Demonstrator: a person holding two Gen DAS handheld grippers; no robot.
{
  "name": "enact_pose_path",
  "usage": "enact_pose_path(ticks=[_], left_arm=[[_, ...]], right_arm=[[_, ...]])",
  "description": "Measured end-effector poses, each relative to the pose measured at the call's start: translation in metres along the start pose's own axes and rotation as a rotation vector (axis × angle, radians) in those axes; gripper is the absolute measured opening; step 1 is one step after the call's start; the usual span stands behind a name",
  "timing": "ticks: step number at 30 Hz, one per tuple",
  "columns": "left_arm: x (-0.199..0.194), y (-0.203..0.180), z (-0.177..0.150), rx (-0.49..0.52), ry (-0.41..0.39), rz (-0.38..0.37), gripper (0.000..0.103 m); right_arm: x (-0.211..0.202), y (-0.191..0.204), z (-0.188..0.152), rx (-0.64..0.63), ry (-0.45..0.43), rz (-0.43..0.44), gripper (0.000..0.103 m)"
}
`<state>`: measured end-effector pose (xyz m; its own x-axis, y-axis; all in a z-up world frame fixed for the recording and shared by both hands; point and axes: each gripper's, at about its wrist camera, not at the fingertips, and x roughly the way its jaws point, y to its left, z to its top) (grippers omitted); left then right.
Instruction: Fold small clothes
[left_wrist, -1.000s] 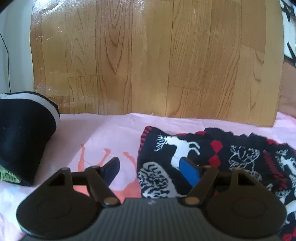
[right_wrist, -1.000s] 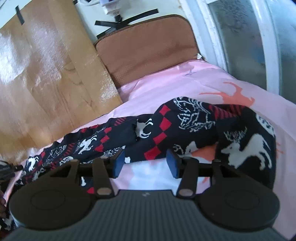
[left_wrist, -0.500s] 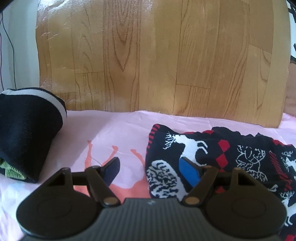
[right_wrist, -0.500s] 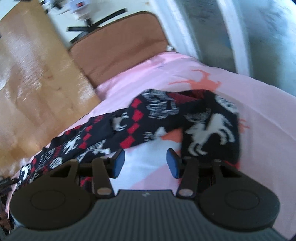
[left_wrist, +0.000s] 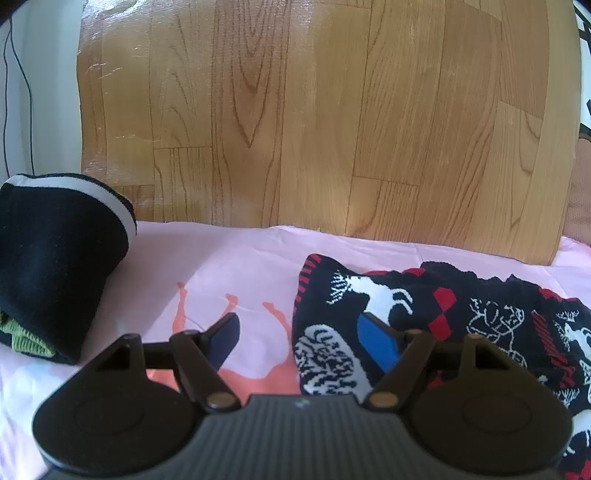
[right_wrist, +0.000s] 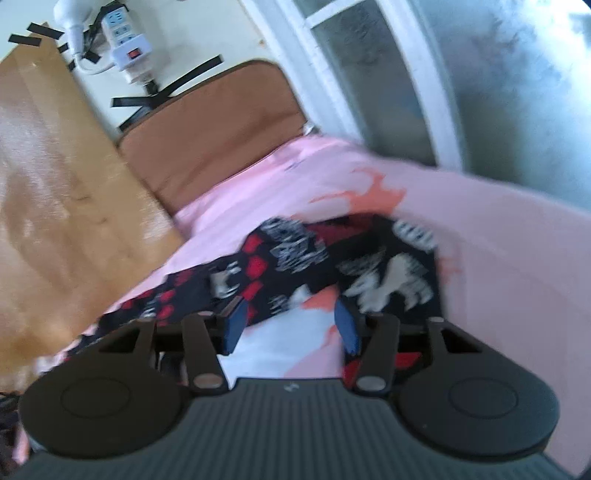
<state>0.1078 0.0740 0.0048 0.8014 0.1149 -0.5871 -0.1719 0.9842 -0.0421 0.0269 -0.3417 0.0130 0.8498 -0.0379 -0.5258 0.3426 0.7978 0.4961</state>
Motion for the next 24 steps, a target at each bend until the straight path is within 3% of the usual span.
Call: enact_pose_path(ticks=[5, 8, 10, 13, 14, 15, 19, 24], left_arm=[[0.000, 0.001, 0.000, 0.001, 0.001, 0.000, 0.073], [0.000, 0.001, 0.001, 0.004, 0.002, -0.001, 0.073], [0.000, 0.002, 0.001, 0.004, 0.002, -0.002, 0.073], [0.000, 0.003, 0.001, -0.004, 0.002, -0.001, 0.073], [0.000, 0.003, 0.001, -0.006, 0.001, 0.001, 0.073], [-0.001, 0.004, 0.002, -0.009, 0.001, -0.001, 0.073], [-0.008, 0.005, 0.004, -0.045, -0.022, -0.040, 0.073], [-0.027, 0.007, 0.007, -0.082, -0.105, -0.128, 0.077]], right_arm=[[0.010, -0.004, -0.017, 0.186, 0.156, 0.089, 0.059], [0.011, -0.015, -0.016, 0.248, 0.140, 0.096, 0.058], [0.008, -0.021, -0.008, 0.249, 0.087, 0.031, 0.058], [-0.001, -0.035, 0.016, 0.180, -0.103, -0.144, 0.055], [-0.007, -0.037, 0.024, 0.175, -0.166, -0.243, 0.057], [-0.014, -0.040, 0.029, 0.188, -0.200, -0.258, 0.057], [-0.031, -0.038, 0.031, 0.162, -0.206, -0.150, 0.060], [-0.018, -0.042, 0.014, 0.279, -0.048, 0.034, 0.061]])
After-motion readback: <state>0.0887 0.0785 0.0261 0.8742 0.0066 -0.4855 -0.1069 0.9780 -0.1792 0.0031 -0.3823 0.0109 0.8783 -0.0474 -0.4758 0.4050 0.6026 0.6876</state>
